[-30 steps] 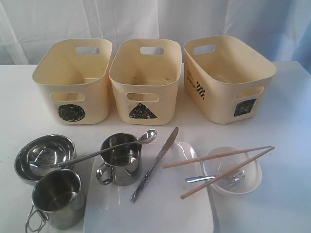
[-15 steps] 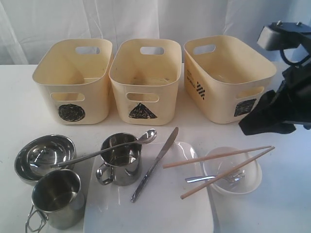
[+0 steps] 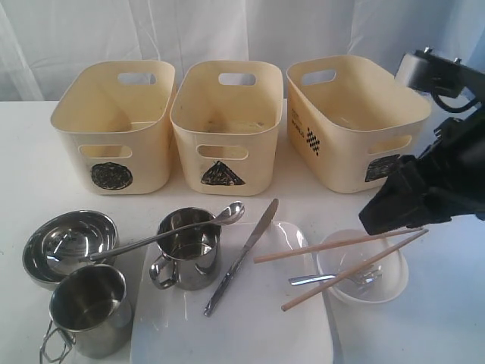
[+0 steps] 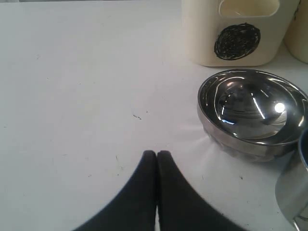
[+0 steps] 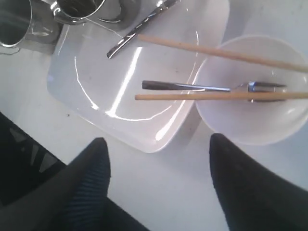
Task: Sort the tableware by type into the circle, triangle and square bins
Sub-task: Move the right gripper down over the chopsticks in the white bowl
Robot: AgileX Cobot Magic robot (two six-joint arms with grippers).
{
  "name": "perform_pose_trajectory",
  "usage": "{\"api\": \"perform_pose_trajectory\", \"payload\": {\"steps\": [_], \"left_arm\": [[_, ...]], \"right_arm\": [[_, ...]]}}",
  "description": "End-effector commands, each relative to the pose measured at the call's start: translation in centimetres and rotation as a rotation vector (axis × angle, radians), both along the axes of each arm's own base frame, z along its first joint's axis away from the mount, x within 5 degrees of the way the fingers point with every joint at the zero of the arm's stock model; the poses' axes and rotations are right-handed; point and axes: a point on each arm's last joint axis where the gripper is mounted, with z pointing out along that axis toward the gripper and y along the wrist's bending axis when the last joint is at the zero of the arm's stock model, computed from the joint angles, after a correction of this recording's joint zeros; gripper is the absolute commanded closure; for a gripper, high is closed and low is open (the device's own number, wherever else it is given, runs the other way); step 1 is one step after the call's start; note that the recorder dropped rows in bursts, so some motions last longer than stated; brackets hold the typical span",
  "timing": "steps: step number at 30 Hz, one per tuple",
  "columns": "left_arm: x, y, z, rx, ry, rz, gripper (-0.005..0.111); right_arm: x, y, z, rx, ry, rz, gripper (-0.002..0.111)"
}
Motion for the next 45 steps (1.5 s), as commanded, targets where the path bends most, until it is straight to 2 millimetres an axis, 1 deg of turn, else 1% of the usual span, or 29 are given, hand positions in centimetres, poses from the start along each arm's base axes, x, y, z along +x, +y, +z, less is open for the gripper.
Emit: {"api": "perform_pose_trajectory", "payload": {"steps": [1,3,5,11,15,16,20,23,26,33,37,40,45], "left_arm": [[0.0,0.0,0.1,-0.008,-0.011,-0.003,0.107],[0.0,0.0,0.1,-0.008,-0.011,-0.003,0.107],[0.0,0.0,0.1,-0.008,-0.011,-0.003,0.107],[0.0,0.0,0.1,-0.008,-0.011,-0.003,0.107],[0.0,0.0,0.1,-0.008,-0.011,-0.003,0.107],[0.0,0.0,0.1,-0.008,-0.011,-0.003,0.107],[0.0,0.0,0.1,-0.008,-0.011,-0.003,0.107],[0.0,0.0,0.1,-0.008,-0.011,-0.003,0.107],[0.0,0.0,0.1,-0.008,-0.011,-0.003,0.107],[0.0,0.0,0.1,-0.008,-0.011,-0.003,0.107],[0.0,0.0,0.1,-0.008,-0.011,-0.003,0.107],[0.0,0.0,0.1,-0.008,-0.011,-0.003,0.107],[0.0,0.0,0.1,-0.008,-0.011,-0.003,0.107]], "right_arm": [[0.0,-0.8,-0.4,-0.075,0.088,-0.144,0.051],[0.1,-1.2,-1.0,-0.09,0.143,-0.29,0.051],[0.1,-1.3,-2.0,-0.08,0.159,-0.346,0.051],[-0.3,-1.4,-5.9,-0.028,0.177,-0.497,0.051],[-0.6,-1.2,-7.4,0.031,0.188,-0.562,0.051],[-0.6,-1.3,-8.0,0.042,0.175,-0.594,0.051],[-0.7,-1.6,-9.5,0.086,0.137,-0.699,0.051],[-0.7,-1.7,-10.0,0.11,0.113,-0.74,0.052],[-0.6,-1.5,-10.0,0.149,0.093,-0.739,0.054],[-0.3,-1.6,-10.0,0.162,0.068,-0.762,0.054],[0.0,-1.5,-10.8,0.143,0.104,-0.76,0.054],[0.5,-0.8,-11.8,0.125,0.121,-0.754,0.054],[0.8,0.4,-12.4,0.112,0.098,-0.736,0.054]]}}
